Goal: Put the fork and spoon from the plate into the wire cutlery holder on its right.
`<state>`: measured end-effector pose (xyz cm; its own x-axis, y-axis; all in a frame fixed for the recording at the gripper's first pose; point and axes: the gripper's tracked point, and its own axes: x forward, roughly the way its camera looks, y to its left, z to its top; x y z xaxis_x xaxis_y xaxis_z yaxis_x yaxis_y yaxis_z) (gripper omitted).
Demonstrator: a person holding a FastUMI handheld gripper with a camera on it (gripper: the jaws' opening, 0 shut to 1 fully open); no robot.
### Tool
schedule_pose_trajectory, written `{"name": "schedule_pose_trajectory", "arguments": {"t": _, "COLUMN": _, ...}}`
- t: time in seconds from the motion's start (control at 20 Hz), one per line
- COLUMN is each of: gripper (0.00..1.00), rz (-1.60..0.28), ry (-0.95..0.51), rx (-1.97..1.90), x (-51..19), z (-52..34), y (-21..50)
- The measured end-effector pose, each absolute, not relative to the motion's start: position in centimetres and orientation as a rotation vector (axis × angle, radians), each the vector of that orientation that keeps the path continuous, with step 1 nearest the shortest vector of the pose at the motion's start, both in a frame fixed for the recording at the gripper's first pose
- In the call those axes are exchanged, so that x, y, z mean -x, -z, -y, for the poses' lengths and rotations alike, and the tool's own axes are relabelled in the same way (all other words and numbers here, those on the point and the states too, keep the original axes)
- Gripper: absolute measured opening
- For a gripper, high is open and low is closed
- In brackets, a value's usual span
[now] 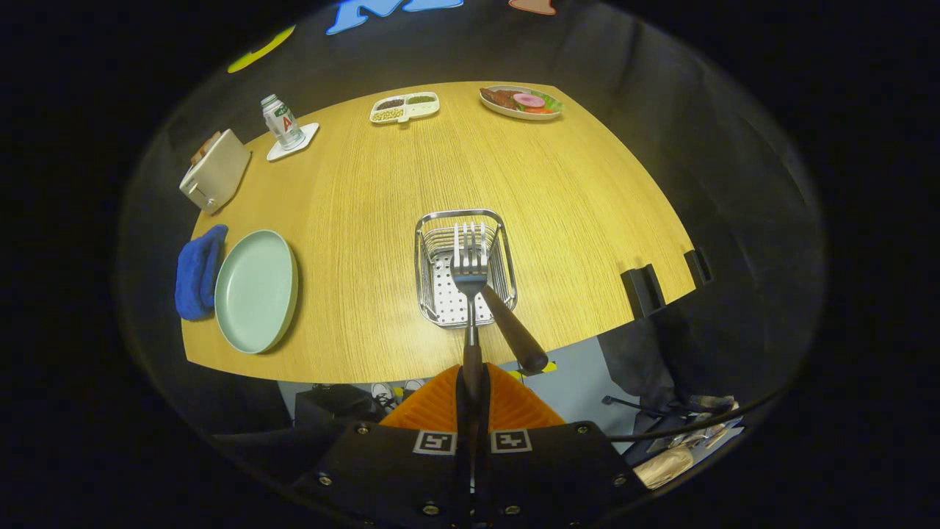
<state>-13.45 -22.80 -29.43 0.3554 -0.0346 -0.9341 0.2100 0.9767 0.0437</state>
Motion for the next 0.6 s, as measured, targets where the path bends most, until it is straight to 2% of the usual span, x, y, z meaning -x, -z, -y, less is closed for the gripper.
{"name": "schedule_pose_trajectory", "arguments": {"t": 0.25, "gripper": 0.03, "rz": -1.253, "ry": 0.146, "rx": -0.196, "x": 13.40, "z": 22.22, "y": 29.59}}
{"name": "schedule_pose_trajectory", "arguments": {"t": 0.3, "gripper": 0.06, "rz": -1.262, "ry": 0.147, "rx": -0.201, "x": 13.45, "z": 22.27, "y": 29.52}}
{"name": "schedule_pose_trajectory", "arguments": {"t": 0.6, "gripper": 0.09, "rz": -1.250, "ry": 0.165, "rx": -0.236, "x": 12.88, "z": 22.74, "y": 28.77}}
